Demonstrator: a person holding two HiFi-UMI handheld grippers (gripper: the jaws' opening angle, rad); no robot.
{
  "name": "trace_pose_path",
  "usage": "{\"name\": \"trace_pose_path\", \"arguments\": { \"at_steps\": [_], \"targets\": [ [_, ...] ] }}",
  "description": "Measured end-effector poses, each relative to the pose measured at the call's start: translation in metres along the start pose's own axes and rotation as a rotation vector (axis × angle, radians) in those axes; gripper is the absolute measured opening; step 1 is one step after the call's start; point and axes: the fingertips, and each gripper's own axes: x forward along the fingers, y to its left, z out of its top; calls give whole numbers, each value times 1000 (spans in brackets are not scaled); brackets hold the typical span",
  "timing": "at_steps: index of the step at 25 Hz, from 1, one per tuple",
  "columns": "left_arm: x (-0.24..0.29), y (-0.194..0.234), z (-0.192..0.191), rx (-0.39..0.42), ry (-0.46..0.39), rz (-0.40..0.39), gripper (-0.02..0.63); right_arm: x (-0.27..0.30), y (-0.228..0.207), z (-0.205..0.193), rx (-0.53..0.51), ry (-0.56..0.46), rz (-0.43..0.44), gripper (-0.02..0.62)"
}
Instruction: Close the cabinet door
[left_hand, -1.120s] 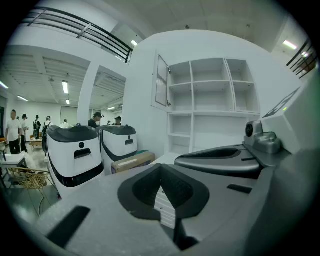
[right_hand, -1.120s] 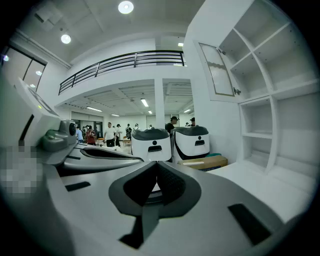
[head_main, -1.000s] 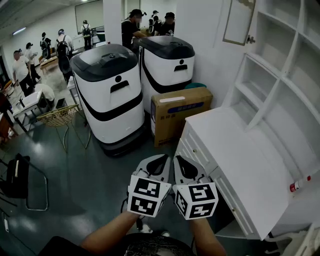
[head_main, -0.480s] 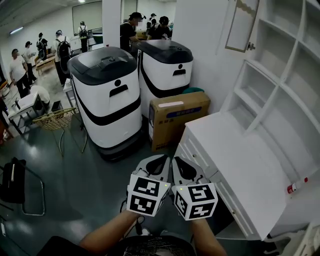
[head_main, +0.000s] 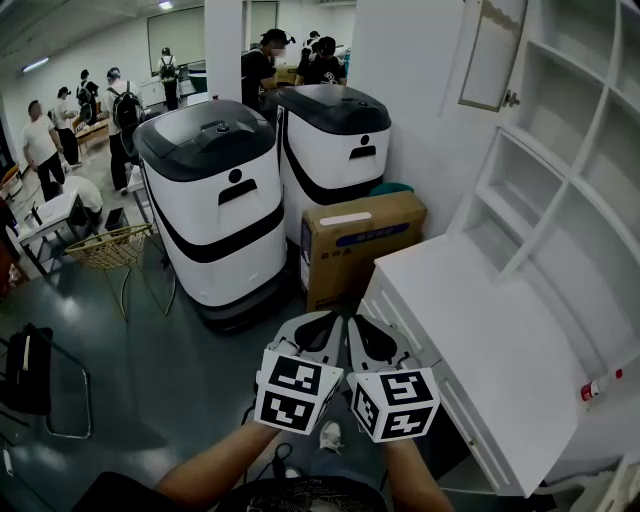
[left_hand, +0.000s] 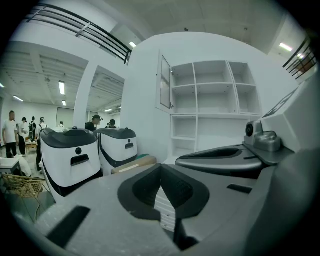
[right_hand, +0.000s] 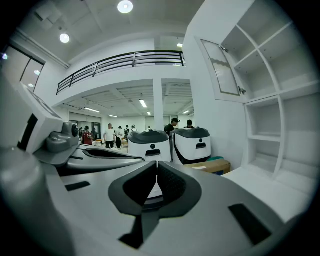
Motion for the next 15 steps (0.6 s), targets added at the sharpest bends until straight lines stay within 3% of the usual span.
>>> {"name": "trace_pose_path", "arguments": {
  "at_steps": [15],
  "targets": [
    [122, 34, 29, 1, 22, 26, 12, 94, -92, 23, 16, -7, 29, 21]
  ]
}}
